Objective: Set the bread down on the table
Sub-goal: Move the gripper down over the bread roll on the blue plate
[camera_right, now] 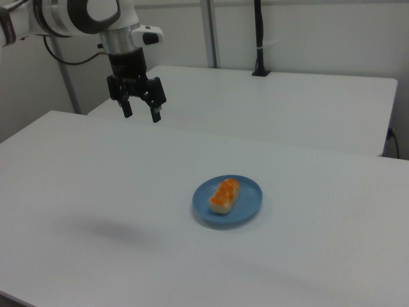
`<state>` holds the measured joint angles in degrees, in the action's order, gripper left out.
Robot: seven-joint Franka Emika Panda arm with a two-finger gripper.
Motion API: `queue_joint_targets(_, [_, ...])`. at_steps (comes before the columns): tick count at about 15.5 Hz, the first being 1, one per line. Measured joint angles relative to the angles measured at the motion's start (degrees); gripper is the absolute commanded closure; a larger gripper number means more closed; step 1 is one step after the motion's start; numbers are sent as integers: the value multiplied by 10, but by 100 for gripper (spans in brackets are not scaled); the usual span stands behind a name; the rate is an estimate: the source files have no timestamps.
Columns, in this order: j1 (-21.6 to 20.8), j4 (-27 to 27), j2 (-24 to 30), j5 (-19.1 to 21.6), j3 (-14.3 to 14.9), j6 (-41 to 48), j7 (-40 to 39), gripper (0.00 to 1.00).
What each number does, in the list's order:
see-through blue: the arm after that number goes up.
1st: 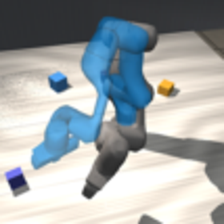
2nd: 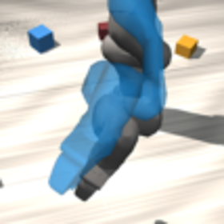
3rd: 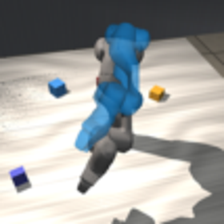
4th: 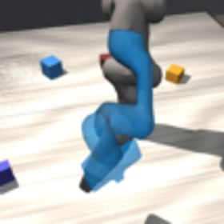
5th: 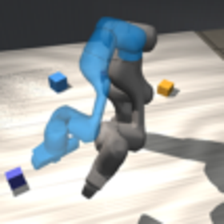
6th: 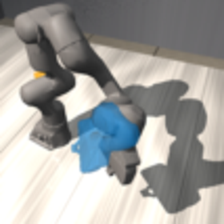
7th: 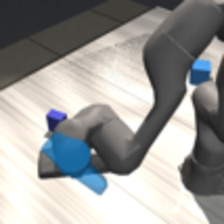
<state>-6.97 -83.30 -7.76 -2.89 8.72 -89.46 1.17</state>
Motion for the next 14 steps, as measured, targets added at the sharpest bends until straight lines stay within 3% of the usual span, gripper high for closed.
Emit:
queue_joint_targets(10, [1,0,0,0,3,0,-1,0])
queue_joint_targets(14, [14,-4,-12,0,3,-49,-23,0])
